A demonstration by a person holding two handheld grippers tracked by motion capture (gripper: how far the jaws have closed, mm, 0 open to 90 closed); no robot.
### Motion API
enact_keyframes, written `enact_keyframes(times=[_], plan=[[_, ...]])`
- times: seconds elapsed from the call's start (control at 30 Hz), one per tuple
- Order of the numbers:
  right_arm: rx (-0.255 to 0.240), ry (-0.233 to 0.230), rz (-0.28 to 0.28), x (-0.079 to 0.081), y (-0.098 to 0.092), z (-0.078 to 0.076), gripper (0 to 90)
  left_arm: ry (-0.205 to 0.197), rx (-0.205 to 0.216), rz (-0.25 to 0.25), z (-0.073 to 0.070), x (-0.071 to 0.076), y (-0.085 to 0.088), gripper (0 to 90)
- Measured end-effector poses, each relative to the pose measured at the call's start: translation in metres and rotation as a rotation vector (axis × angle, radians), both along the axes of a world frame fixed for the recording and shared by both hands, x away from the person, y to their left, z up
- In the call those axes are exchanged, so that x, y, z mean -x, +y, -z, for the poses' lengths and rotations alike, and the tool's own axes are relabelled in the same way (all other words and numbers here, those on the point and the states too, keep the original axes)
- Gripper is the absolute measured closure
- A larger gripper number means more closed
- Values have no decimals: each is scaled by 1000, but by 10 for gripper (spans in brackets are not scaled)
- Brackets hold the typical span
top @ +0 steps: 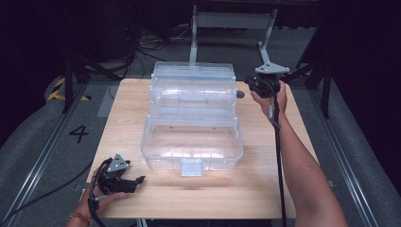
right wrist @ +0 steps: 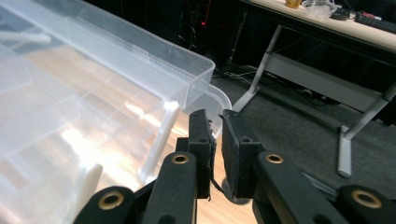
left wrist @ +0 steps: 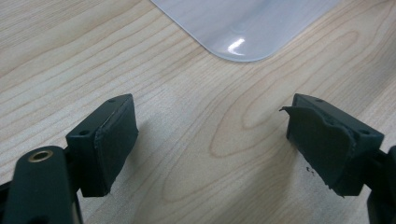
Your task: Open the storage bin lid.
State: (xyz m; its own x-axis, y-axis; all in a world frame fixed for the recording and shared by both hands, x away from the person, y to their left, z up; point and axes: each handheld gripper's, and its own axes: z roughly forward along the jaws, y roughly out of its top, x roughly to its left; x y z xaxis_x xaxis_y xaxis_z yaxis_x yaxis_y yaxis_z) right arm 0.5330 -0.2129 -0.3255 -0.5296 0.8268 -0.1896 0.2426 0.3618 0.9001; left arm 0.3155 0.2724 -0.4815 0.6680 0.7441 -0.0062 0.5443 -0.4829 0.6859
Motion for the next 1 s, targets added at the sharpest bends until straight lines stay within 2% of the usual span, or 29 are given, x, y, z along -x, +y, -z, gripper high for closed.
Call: enact_keyframes(times=[0.23,0.47,0.57,0.77,1.0], plan=[[15,-3,-29,16,-12,3,814,0,1,0,0,0,0,169],[42,13,-64,37,-24,16,779,0,1,-2,0,0,0,169],[74,17,-71,49,-31,25,765,-2,-4,1,0,0,0,168],[90,31,-83,70,-48,40,732,-8,-9,-2,0,0,0,168],[73,64,-100,94,-73,62,691,-9,-8,-2,0,0,0,168]])
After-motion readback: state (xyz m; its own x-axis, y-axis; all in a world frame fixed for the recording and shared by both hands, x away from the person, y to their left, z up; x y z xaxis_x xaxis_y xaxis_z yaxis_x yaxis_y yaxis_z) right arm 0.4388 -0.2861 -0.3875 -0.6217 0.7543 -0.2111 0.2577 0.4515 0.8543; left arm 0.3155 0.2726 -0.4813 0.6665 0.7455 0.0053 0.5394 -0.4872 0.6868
